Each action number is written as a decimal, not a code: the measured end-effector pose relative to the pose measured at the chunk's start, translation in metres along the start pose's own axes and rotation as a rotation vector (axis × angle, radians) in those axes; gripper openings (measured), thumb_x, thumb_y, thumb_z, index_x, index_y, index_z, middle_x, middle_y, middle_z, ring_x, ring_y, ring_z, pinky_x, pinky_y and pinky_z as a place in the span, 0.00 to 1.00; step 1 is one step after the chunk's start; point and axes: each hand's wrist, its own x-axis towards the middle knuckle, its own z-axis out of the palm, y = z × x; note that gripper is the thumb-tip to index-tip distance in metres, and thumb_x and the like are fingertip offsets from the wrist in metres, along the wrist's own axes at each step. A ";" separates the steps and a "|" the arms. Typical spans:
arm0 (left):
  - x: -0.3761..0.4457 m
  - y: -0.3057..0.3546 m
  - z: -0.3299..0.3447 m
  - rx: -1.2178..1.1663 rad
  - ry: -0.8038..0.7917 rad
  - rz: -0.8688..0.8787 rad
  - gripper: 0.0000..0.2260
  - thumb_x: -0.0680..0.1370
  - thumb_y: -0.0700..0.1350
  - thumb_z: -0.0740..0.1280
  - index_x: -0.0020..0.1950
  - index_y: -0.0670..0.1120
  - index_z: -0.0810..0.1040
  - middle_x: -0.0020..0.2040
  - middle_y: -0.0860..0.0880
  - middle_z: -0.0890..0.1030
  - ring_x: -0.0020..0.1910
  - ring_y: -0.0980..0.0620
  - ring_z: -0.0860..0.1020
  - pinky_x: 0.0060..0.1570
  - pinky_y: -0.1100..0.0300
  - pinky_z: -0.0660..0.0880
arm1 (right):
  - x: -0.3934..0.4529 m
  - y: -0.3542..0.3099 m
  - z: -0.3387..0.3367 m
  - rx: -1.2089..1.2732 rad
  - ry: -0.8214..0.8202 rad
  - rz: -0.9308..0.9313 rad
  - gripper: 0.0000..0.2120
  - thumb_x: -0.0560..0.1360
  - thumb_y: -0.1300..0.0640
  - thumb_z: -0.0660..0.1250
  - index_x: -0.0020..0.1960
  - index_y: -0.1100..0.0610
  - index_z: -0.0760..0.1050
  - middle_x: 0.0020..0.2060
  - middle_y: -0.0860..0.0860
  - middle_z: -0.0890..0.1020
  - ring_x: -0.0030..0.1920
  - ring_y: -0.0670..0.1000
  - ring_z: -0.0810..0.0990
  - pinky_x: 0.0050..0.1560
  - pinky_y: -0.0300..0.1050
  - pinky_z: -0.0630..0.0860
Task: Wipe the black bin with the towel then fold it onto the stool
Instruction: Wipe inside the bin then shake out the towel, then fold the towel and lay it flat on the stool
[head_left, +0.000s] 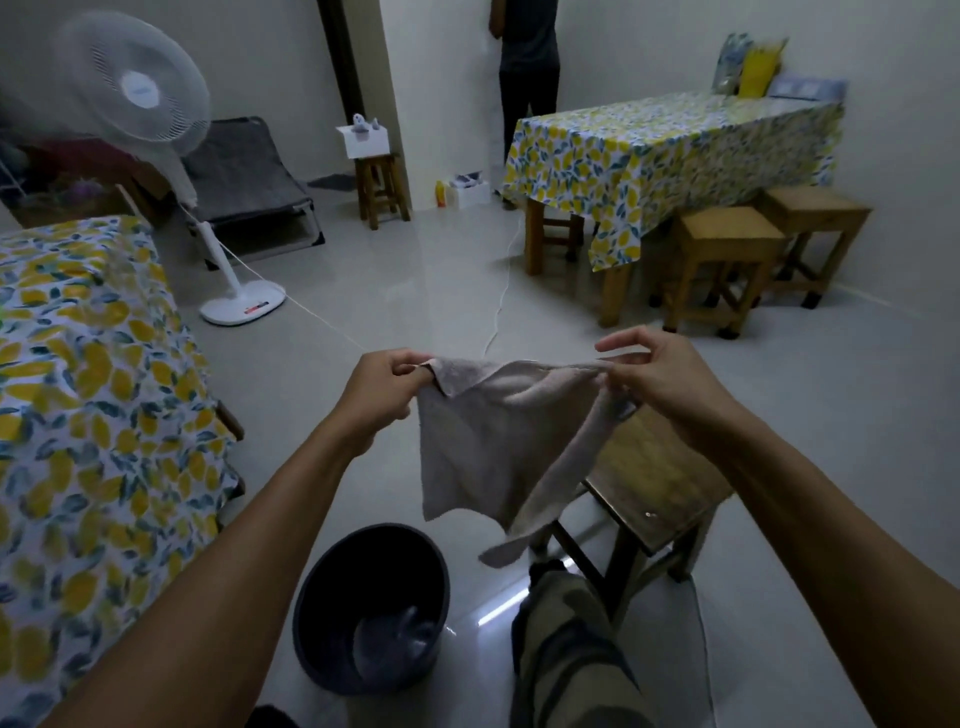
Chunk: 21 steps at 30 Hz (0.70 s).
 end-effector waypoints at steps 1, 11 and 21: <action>0.007 -0.003 0.007 -0.030 0.016 -0.020 0.06 0.81 0.43 0.69 0.54 0.49 0.85 0.43 0.53 0.85 0.43 0.50 0.79 0.36 0.57 0.72 | 0.001 0.010 -0.009 -0.028 0.036 0.011 0.11 0.78 0.61 0.71 0.59 0.54 0.80 0.50 0.52 0.85 0.53 0.52 0.84 0.48 0.49 0.83; 0.054 -0.013 0.083 -0.223 -0.108 -0.247 0.06 0.80 0.45 0.65 0.49 0.50 0.82 0.46 0.50 0.84 0.37 0.49 0.85 0.42 0.55 0.73 | 0.000 0.083 -0.049 -0.199 0.172 0.081 0.10 0.77 0.53 0.73 0.58 0.49 0.81 0.53 0.51 0.86 0.56 0.52 0.84 0.52 0.58 0.84; 0.061 -0.021 0.090 -0.181 -0.129 -0.049 0.24 0.75 0.56 0.75 0.50 0.34 0.79 0.38 0.42 0.73 0.34 0.47 0.72 0.34 0.55 0.74 | -0.026 0.081 -0.060 -0.049 0.009 0.120 0.11 0.77 0.56 0.74 0.57 0.46 0.81 0.50 0.49 0.86 0.54 0.48 0.84 0.53 0.51 0.82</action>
